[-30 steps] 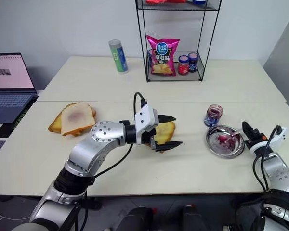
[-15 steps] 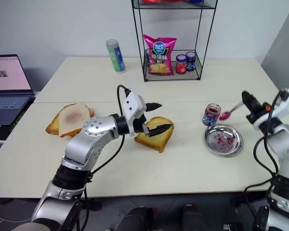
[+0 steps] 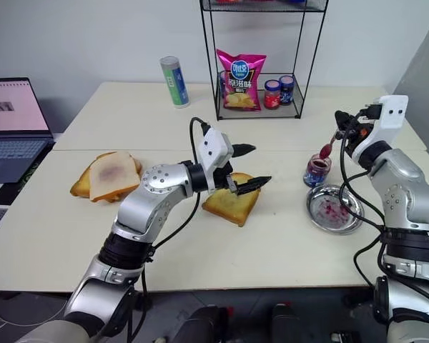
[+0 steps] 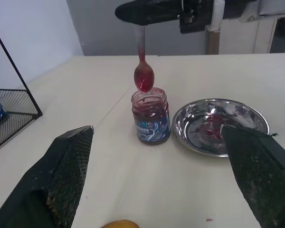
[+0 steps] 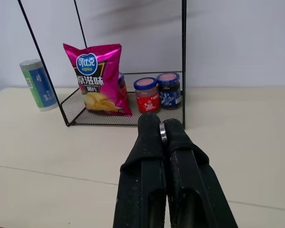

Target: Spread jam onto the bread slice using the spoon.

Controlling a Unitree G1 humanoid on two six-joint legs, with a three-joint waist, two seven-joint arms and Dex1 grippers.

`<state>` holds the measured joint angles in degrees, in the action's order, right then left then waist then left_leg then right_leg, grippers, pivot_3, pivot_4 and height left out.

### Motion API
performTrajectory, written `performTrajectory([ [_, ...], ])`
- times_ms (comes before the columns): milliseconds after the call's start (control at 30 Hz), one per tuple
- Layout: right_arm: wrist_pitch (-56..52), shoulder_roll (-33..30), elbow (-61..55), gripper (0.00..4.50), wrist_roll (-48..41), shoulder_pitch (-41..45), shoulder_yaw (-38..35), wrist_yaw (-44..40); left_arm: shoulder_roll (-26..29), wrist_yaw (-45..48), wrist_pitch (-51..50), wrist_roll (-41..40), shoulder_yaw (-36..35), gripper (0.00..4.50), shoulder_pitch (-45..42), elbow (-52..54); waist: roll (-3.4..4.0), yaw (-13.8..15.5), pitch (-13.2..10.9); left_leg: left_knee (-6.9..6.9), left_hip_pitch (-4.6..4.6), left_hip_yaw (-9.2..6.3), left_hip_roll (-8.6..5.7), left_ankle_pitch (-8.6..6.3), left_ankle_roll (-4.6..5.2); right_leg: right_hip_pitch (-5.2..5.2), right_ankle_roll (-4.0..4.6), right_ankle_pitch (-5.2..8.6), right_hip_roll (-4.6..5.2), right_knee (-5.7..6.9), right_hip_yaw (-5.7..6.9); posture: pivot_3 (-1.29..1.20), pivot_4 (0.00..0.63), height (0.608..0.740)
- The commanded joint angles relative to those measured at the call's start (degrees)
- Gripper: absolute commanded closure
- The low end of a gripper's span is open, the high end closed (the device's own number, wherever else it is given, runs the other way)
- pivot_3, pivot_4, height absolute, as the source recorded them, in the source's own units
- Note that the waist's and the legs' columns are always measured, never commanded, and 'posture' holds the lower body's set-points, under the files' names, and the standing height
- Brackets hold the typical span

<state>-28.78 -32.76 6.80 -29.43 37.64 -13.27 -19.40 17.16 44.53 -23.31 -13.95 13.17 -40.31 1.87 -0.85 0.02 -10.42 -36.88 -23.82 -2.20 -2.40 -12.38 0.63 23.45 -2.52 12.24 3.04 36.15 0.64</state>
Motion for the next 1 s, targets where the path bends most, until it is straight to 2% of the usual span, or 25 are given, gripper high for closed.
performTrajectory([
  [33, 5.2, 0.5, 0.9, 4.50, 4.3, 0.9, 1.9, -2.3, 0.0, 0.2, 0.5, -0.1, -0.6, 0.00, -0.4, 1.7, 0.00, -0.1, 0.0, 0.00, 0.00, 0.00, 0.00, 0.00, 0.00, 0.01, 0.00, 0.00, 0.00, 0.00, 0.00, 0.00, 0.150, 0.740],
  [300, 12.4, 1.8, 6.8, 4.50, 11.9, -0.1, 6.3, -5.2, 0.7, 0.1, 0.2, -0.1, -0.9, 0.00, -0.5, 2.3, 0.00, -0.1, 0.0, -0.01, 0.00, 0.00, -0.01, 0.00, 0.00, 0.01, 0.00, 0.00, 0.00, 0.03, 0.00, 0.00, 0.150, 0.740],
  [500, 12.5, 3.3, 7.6, 4.50, 13.1, -0.9, 6.0, -5.5, 0.9, -0.2, 0.2, 0.0, -1.0, 0.00, -0.6, 2.4, 0.00, -0.1, 0.0, -0.01, 0.00, -0.01, -0.01, 0.00, -0.01, 0.02, 0.01, 0.00, 0.00, 0.05, -0.01, 0.00, 0.150, 0.740],
  [667, 7.5, 6.0, 5.8, 4.50, 9.4, -0.8, 3.2, -4.2, 1.3, -0.1, 0.1, -0.1, -1.2, 0.00, -0.5, 2.5, 0.00, -0.1, 0.0, -0.01, 0.01, -0.02, 0.00, 0.00, -0.01, 0.02, 0.01, -0.01, 0.00, 0.08, -0.02, 0.00, 0.150, 0.740],
  [1000, -7.9, 10.5, 3.3, 4.50, -3.5, 1.9, -9.2, 4.2, 0.9, -0.3, 0.8, 0.2, -1.0, 0.00, -0.9, 1.5, 0.00, -0.1, 0.0, -0.02, 0.01, -0.02, -0.01, 0.00, -0.01, 0.05, 0.02, 0.00, 0.01, 0.16, -0.03, 0.00, 0.150, 0.740],
])
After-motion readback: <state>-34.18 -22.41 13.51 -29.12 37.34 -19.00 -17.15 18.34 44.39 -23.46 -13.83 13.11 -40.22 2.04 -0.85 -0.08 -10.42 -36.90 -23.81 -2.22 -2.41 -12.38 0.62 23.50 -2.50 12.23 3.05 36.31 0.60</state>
